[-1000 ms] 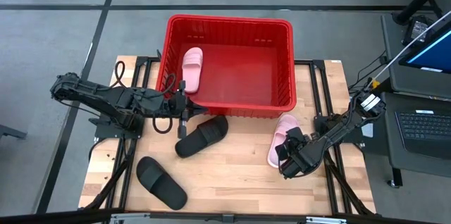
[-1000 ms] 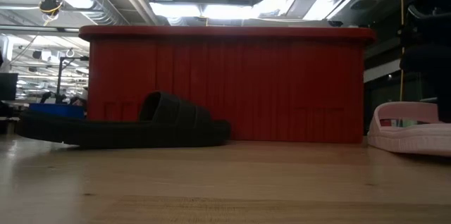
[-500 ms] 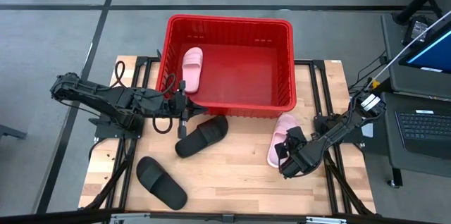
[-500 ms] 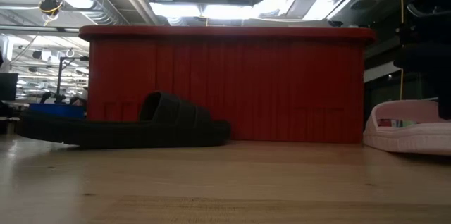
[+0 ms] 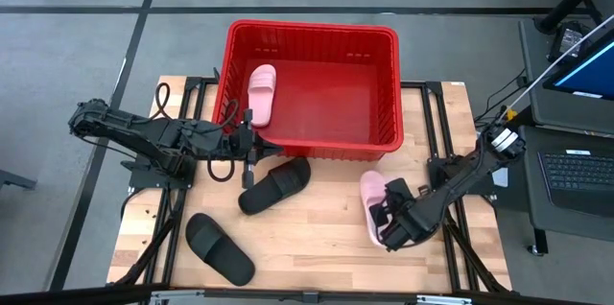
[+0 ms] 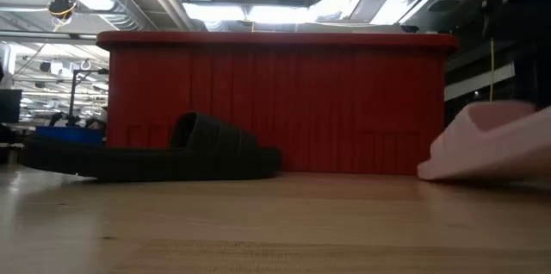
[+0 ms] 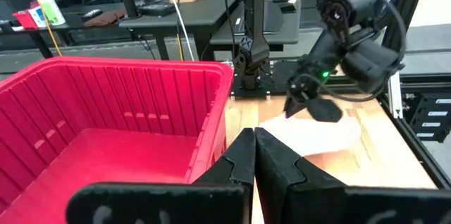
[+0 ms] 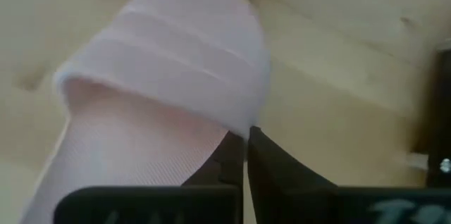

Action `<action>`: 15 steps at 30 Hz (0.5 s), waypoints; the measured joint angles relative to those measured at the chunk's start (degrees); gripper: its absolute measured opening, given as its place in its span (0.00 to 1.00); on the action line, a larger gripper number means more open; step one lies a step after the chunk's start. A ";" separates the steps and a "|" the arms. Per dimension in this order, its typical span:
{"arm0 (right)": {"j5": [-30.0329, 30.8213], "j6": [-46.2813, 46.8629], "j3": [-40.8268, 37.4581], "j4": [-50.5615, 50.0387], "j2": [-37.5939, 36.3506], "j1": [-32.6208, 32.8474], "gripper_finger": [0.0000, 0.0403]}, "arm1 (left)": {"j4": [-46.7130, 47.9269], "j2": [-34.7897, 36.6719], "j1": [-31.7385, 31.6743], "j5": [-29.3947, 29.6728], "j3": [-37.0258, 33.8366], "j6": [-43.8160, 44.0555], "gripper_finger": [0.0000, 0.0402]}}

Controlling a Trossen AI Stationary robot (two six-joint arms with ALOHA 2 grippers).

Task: Pick and place slides into bin
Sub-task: Put the pink slide into the red bin

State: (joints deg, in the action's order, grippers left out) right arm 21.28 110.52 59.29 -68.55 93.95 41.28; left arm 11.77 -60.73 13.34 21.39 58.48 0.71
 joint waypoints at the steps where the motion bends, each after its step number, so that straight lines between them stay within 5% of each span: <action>1: 0.00 -0.13 0.96 -0.08 0.00 0.37 0.02 | 0.01 -0.01 0.00 0.01 0.00 0.00 0.00; 8: 0.49 -3.97 8.21 -0.35 0.00 2.64 0.02 | 0.00 -0.02 0.07 0.02 0.00 0.00 0.00; 15: 8.47 -9.89 15.74 -2.76 0.00 3.17 0.02 | -0.07 0.00 0.07 0.01 0.00 -1.07 0.00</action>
State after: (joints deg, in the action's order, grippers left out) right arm 29.75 100.63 75.04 -71.32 93.95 44.45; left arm 11.70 -60.73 13.41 21.40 58.48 -0.36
